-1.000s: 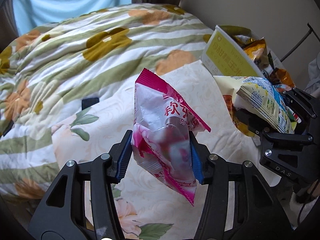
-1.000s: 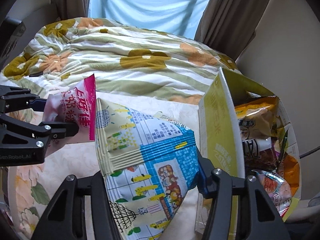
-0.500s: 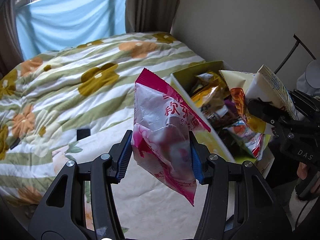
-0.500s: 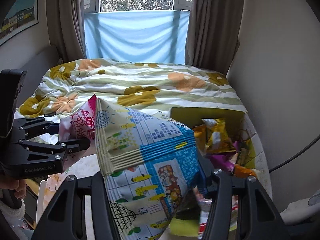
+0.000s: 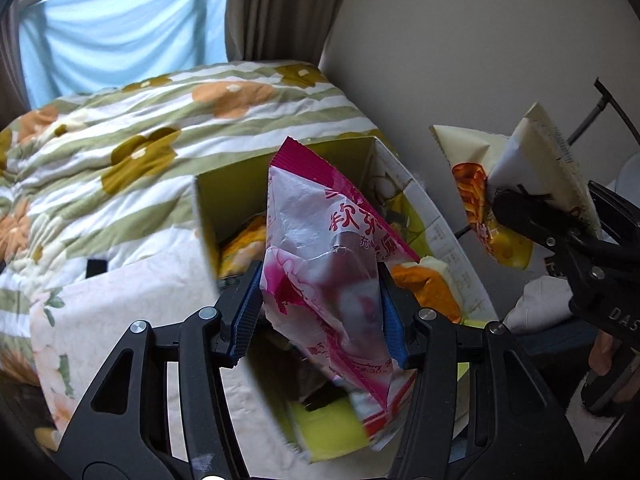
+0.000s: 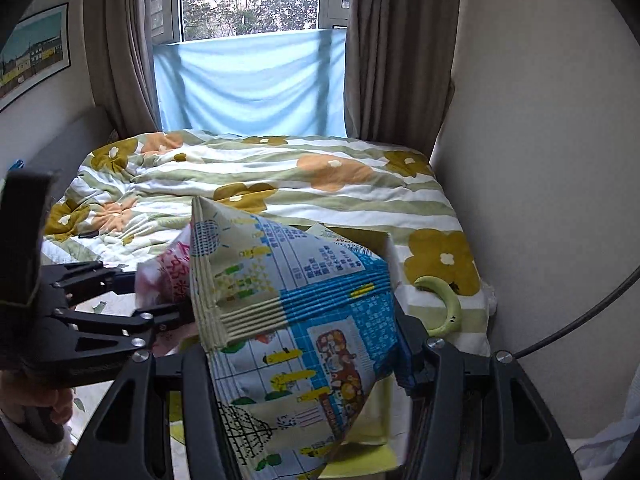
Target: Organize snacks
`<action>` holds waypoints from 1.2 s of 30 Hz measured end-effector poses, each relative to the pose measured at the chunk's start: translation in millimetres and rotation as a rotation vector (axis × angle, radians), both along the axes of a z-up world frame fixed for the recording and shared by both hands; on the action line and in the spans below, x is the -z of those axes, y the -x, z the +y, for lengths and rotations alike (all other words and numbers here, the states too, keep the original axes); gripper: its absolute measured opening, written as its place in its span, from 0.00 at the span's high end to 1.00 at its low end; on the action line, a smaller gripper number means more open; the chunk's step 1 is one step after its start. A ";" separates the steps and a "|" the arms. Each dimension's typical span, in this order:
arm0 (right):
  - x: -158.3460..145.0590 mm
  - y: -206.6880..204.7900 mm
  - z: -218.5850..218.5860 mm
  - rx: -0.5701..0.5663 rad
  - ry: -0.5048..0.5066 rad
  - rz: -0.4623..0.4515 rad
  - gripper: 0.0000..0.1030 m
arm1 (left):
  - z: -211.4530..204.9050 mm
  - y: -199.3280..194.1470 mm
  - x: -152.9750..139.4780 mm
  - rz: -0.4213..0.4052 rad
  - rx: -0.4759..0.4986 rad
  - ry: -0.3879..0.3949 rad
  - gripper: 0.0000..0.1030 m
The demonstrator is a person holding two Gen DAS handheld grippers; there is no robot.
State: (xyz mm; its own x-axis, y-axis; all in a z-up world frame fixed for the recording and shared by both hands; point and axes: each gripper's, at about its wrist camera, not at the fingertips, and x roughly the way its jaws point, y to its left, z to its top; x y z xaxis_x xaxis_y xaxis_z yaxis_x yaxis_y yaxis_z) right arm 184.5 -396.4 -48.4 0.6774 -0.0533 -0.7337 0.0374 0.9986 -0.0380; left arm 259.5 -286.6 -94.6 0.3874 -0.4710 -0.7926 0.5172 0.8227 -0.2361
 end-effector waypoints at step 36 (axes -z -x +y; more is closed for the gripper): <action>40.4 -25.7 -6.8 -0.157 -0.101 0.008 0.00 | 82.3 57.6 23.5 0.068 -0.370 -0.062 0.01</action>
